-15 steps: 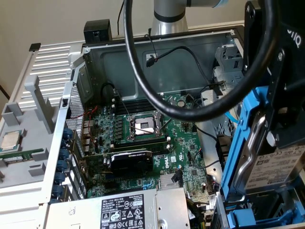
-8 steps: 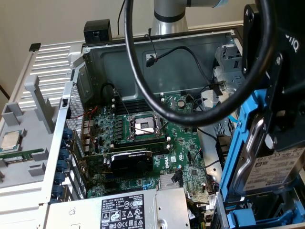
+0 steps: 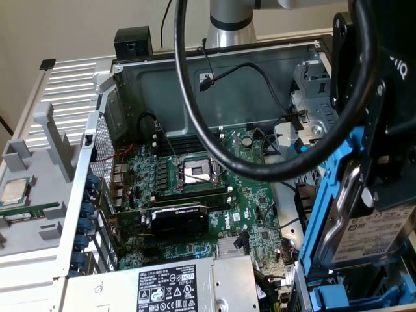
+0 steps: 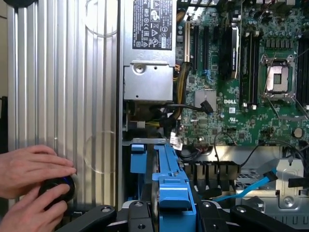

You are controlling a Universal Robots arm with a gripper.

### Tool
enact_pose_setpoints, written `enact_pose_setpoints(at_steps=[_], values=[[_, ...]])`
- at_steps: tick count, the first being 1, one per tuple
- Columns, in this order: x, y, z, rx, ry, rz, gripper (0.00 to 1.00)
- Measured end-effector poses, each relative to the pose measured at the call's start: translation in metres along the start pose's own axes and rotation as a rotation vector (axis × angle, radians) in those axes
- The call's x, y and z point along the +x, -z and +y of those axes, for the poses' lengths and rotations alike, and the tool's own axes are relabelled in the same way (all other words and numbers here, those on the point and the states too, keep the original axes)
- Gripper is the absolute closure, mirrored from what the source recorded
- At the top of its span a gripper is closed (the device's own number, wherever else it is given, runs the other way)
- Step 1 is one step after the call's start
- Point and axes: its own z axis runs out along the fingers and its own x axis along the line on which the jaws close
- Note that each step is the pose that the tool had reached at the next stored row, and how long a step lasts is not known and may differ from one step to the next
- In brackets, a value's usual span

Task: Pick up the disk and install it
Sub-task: 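Insert the disk into the insertion slot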

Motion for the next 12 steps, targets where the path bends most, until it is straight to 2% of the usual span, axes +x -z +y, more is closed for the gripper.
enact_pose_setpoints(at_steps=[12], values=[[-0.0001, -0.0048, 0.0000, -0.0024, 0.000, 0.0002, 0.63]])
